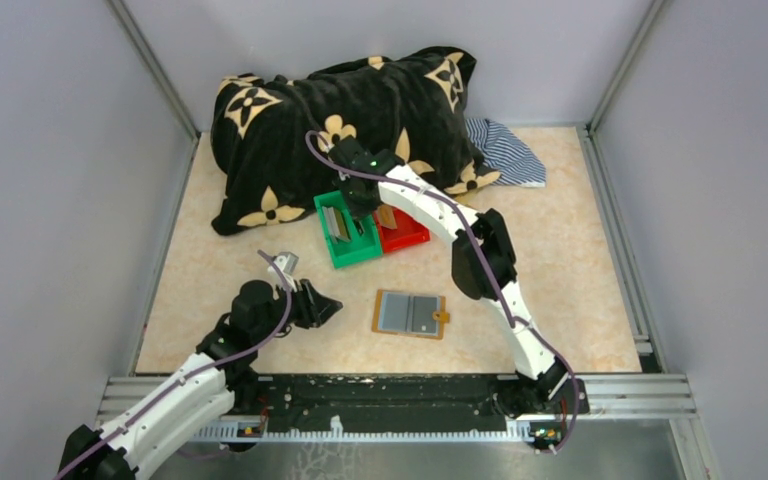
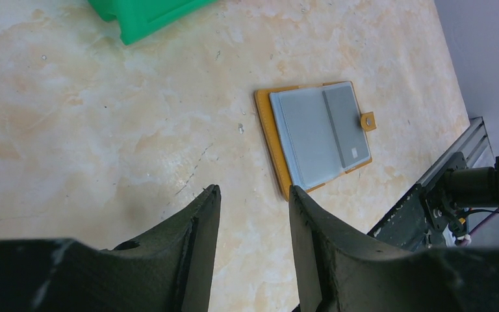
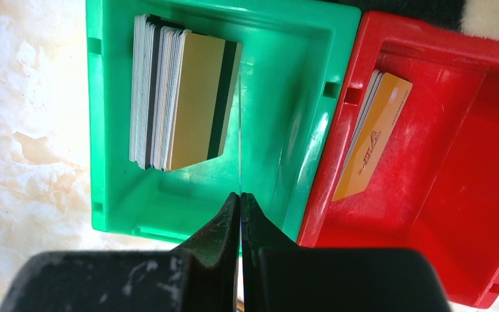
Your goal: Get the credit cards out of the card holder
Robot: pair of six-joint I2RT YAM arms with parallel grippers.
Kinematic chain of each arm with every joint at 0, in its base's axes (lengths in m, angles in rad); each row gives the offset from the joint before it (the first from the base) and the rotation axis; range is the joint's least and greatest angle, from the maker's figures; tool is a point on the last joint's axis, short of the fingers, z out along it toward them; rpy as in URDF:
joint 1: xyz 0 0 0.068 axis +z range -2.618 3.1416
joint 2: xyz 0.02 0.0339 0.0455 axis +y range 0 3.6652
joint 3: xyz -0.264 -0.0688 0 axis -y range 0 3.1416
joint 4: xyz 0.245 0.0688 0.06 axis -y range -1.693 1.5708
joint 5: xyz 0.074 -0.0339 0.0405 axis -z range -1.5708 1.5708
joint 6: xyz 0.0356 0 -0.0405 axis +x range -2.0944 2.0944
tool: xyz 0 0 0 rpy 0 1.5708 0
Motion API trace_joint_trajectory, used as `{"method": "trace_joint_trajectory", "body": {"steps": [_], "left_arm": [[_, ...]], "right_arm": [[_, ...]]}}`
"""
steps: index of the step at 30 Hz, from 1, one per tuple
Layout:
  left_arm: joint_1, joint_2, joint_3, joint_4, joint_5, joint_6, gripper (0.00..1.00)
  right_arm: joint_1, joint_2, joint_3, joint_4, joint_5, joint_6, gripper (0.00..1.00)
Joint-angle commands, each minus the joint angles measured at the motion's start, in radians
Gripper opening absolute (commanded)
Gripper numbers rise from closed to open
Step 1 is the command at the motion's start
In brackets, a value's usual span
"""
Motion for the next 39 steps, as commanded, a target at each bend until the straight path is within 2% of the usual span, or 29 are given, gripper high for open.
{"method": "trace_joint_trajectory", "body": {"steps": [1,11,20,39], "left_arm": [[0.004,-0.006,0.040,-0.003,-0.002,0.018,0.49],[0.004,-0.055,0.054,-0.078,-0.010,0.030,0.49],[0.004,-0.053,0.047,-0.080,-0.007,0.032,0.49],[0.004,-0.031,0.033,-0.063,0.014,0.029,0.49]], "right_arm": [[0.005,0.018,0.084,0.034,0.006,-0.009,0.00],[0.009,0.076,0.146,0.030,0.035,0.005,0.00],[0.065,0.087,0.152,0.036,0.199,-0.003,0.00],[0.094,0.163,0.207,0.023,0.236,0.010,0.00]]}}
